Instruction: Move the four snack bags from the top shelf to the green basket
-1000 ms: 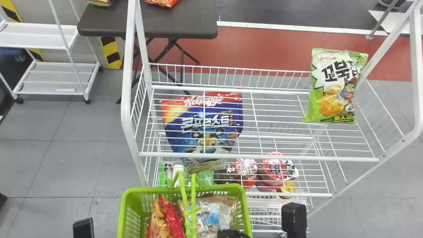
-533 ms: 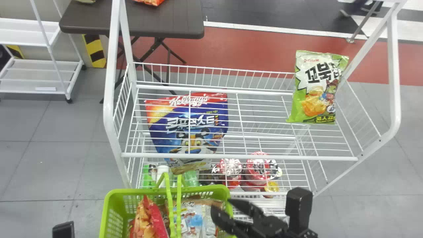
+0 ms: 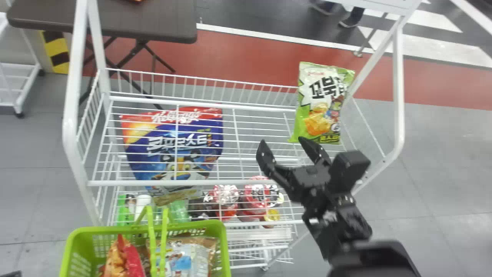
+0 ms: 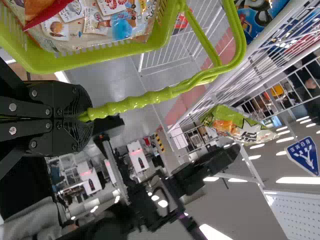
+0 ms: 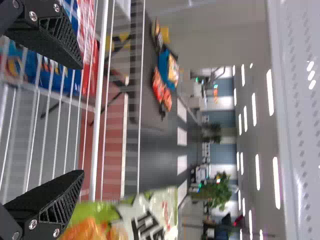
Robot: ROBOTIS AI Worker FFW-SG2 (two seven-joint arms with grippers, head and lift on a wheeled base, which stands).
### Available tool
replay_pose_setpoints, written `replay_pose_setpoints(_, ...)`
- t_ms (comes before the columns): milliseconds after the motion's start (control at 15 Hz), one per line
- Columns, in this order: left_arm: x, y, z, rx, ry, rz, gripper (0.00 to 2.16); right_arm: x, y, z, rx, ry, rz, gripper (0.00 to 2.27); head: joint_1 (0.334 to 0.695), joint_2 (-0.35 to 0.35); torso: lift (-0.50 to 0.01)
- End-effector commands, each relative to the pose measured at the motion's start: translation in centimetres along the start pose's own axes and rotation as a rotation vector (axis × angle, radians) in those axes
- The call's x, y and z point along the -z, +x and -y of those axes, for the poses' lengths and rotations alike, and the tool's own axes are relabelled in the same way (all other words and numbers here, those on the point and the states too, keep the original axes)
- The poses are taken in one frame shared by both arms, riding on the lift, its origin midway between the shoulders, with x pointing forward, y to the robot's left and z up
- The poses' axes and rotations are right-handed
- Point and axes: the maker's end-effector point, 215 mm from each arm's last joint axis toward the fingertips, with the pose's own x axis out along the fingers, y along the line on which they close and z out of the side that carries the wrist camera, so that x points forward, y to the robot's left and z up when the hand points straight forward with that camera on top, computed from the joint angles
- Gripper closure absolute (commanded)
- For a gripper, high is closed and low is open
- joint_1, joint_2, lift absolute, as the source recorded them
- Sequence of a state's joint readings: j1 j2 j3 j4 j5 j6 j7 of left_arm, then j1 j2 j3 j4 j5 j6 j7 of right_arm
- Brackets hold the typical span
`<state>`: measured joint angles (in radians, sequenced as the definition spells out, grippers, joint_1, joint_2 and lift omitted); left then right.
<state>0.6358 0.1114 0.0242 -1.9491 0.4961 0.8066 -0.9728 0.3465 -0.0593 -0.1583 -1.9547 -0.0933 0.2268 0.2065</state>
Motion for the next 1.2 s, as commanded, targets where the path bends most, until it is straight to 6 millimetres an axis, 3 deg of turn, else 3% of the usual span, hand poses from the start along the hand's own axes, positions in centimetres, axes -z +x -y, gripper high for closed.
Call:
replay_pose_setpoints(0, 0.0, -0.1, -0.1, -0.001, -0.002, -0.003, 1.69, -1.5, 2.8, 6.5, 0.127, 0.012, 0.005, 0.08, 0.695, -0.35, 0.0)
replay_pose_setpoints(133, 0.0, -0.3, -0.3, -0.002, -0.004, -0.003, 1.69, -3.5, 4.5, 10.6, 0.207, 0.012, 0.026, 0.08, 0.695, -0.35, 0.0)
replay_pose_setpoints(267, 0.0, -0.3, -0.3, -0.003, -0.004, -0.006, 1.69, -3.7, 6.1, 12.7, 0.25, 0.001, 0.001, 0.09, 0.695, -0.35, 0.0)
replay_pose_setpoints(467, -0.2, -0.4, -0.4, -0.005, -0.004, -0.005, 1.69, -1.9, 8.0, 14.1, 0.272, -0.027, -0.098, 0.09, 0.695, -0.35, 0.0)
replay_pose_setpoints(600, -0.2, -0.5, -0.5, -0.006, -0.006, -0.011, 1.69, -0.7, 8.3, 15.0, 0.29, -0.026, -0.136, 0.09, 0.695, -0.35, 0.0)
replay_pose_setpoints(667, -0.3, -0.5, -0.5, -0.005, -0.003, -0.01, 1.69, 0.9, 8.3, 15.2, 0.298, -0.018, -0.183, 0.1, 0.695, -0.35, 0.0)
replay_pose_setpoints(733, -0.3, -0.5, -0.5, -0.006, -0.003, -0.012, 1.69, 1.4, 8.2, 15.9, 0.303, -0.018, -0.205, 0.43, 0.695, -0.35, 0.0)
replay_pose_setpoints(867, -0.3, -0.5, -0.5, -0.006, -0.004, -0.013, 1.69, 4.1, 7.4, 16.1, 0.299, 0.004, -0.295, 1.98, 0.695, -0.35, 0.0)
replay_pose_setpoints(933, -0.2, -0.5, -0.5, -0.006, -0.006, -0.015, 1.69, 4.2, 7.2, 15.6, 0.272, 0.014, -0.291, 2.22, 0.695, -0.35, 0.0)
replay_pose_setpoints(1067, 0.0, -0.4, -0.3, -0.003, -0.008, -0.018, 1.69, 4.0, 6.6, 15.4, 0.267, -0.001, -0.274, 2.24, 0.695, -0.35, 0.0)
replay_pose_setpoints(1133, 0.1, -0.3, -0.3, -0.002, -0.009, -0.019, 1.69, 2.4, 6.4, 15.3, 0.267, -0.017, -0.229, 2.24, 0.695, -0.35, 0.0)
